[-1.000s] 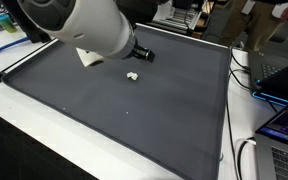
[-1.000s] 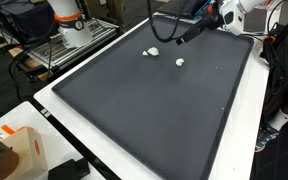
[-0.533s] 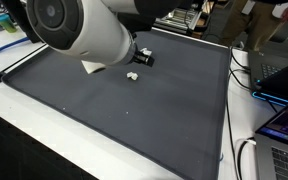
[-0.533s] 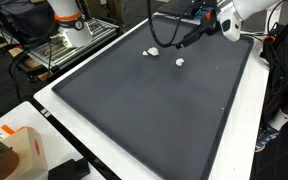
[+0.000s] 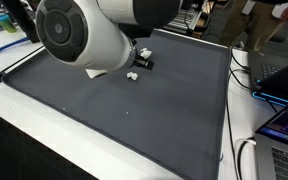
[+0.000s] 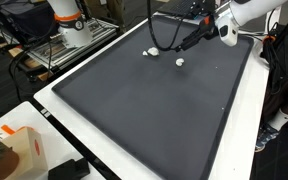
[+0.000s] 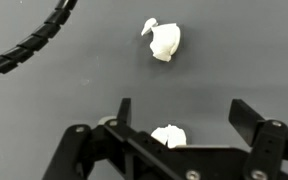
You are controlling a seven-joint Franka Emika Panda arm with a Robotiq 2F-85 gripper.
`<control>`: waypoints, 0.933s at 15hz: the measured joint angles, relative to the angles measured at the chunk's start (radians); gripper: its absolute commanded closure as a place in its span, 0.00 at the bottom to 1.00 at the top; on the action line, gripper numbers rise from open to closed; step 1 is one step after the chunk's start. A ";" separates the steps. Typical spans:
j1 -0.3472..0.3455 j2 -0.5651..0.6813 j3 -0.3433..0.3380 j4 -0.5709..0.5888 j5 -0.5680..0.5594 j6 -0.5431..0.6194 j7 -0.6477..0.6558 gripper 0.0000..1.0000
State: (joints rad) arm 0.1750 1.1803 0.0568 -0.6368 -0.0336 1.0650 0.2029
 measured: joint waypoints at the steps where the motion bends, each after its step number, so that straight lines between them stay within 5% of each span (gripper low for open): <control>1: 0.000 0.001 0.000 0.003 0.000 -0.006 0.000 0.00; 14: -0.091 -0.264 0.003 -0.097 0.044 0.006 -0.026 0.00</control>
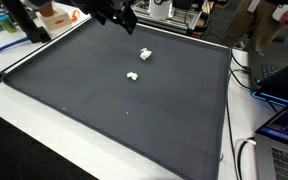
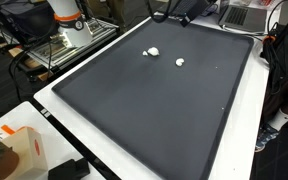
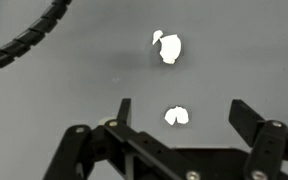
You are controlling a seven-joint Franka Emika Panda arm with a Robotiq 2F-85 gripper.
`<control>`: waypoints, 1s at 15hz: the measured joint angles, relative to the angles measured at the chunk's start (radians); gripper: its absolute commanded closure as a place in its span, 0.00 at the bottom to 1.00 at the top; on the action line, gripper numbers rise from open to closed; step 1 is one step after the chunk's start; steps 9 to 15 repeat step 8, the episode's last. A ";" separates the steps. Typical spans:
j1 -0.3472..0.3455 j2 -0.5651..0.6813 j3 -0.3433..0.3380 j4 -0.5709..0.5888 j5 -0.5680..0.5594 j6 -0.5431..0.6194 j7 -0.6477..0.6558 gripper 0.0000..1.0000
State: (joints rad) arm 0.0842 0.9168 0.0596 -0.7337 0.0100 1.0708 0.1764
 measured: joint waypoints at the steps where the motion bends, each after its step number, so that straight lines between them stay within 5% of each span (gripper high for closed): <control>1: -0.007 -0.033 0.000 -0.032 0.000 0.026 -0.010 0.00; 8: -0.048 -0.273 0.020 -0.304 0.010 0.304 -0.214 0.00; 15: -0.048 -0.273 0.020 -0.304 0.010 0.304 -0.214 0.00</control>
